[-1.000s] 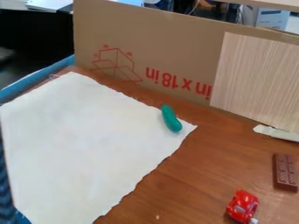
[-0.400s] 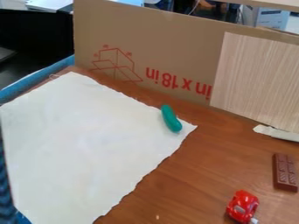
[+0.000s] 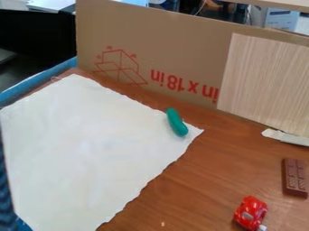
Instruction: Fold the white cloth with a green object on it from bottom left to top right
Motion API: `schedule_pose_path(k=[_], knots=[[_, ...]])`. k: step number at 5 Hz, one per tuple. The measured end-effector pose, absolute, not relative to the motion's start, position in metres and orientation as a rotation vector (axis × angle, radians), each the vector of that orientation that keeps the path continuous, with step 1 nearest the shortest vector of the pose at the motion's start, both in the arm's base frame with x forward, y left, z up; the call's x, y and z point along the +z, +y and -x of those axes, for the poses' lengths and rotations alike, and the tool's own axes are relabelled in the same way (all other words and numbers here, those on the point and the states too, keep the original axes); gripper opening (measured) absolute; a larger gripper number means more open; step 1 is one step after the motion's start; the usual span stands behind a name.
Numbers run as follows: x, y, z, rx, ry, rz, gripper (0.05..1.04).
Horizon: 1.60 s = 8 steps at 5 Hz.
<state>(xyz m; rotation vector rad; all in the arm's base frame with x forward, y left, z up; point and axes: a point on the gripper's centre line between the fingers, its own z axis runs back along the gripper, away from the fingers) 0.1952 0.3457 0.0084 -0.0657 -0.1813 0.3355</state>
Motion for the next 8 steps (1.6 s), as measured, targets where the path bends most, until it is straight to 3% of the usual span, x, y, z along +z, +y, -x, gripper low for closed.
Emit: schedule_pose_path(k=[1,2,4,5,6,7,8], knots=[[0.008,0.344,-0.195,0.352,-0.177,0.079,0.978],[0.003,0.339,-0.193,0.347,-0.171,0.085,0.835],[0.004,0.332,-0.191,0.342,-0.171,0.102,0.29],[0.03,0.319,-0.194,0.319,-0.207,0.154,0.111],[0.057,0.294,-0.201,0.32,-0.224,0.225,0.056],[0.09,0.256,-0.23,0.319,-0.233,0.293,0.052],[0.098,0.207,-0.269,0.369,-0.157,0.343,0.052]])
